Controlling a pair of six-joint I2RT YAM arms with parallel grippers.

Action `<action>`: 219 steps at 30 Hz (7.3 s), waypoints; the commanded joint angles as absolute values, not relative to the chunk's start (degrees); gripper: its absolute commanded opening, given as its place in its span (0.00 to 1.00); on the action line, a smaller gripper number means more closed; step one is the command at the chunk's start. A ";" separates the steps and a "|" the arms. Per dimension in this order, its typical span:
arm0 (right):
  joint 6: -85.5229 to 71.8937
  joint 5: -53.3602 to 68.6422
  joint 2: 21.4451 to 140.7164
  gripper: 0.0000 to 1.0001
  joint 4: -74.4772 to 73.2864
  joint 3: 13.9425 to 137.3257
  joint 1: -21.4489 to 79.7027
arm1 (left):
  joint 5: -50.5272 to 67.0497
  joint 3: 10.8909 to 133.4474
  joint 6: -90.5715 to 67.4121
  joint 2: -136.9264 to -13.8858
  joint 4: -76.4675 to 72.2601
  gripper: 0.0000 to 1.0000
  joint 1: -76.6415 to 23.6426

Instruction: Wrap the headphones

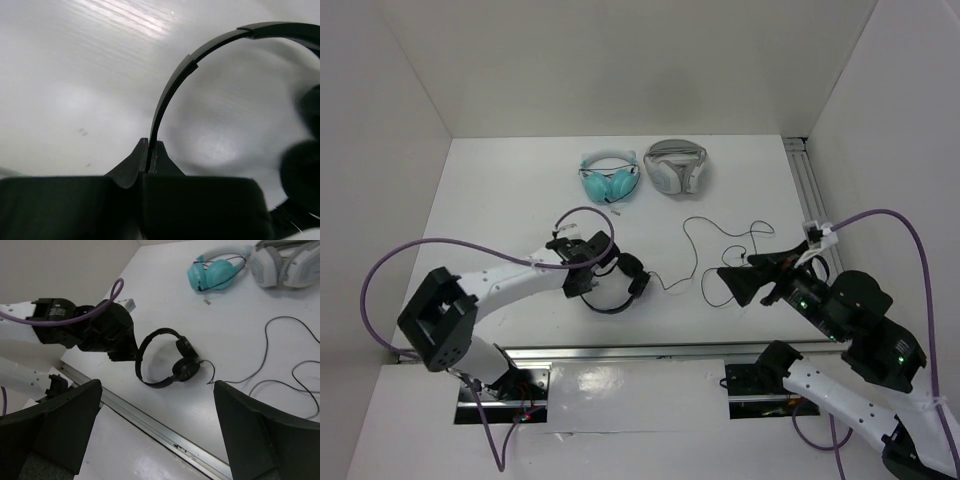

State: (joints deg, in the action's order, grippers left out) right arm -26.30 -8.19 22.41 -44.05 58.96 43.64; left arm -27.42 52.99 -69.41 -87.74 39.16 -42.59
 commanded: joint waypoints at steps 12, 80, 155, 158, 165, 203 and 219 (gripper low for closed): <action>-20.67 8.40 38.31 1.00 4.82 38.67 43.95 | -42.45 82.51 -58.38 -60.21 78.22 0.00 -46.58; -1.58 -26.19 48.78 0.00 -12.57 50.89 64.34 | -6.77 70.49 -14.69 -68.46 45.09 0.00 -51.65; -5.45 -29.97 56.24 0.00 -11.60 54.58 67.24 | -7.66 67.32 -11.78 -68.73 42.46 0.00 -62.48; -5.45 -29.97 57.30 0.00 -11.07 55.10 67.24 | -3.96 66.80 -10.63 -67.42 41.84 0.00 -63.89; -6.59 -28.83 61.25 0.00 -10.55 55.63 65.57 | -1.41 65.65 -10.11 -66.27 40.69 0.00 -63.90; -6.68 -3.35 63.98 0.00 -9.14 52.48 53.88 | -6.84 66.27 -10.54 -59.34 38.15 0.00 -63.90; -7.03 18.70 70.14 0.00 7.69 43.43 52.56 | -14.13 67.85 -13.44 -52.38 35.77 0.00 -63.90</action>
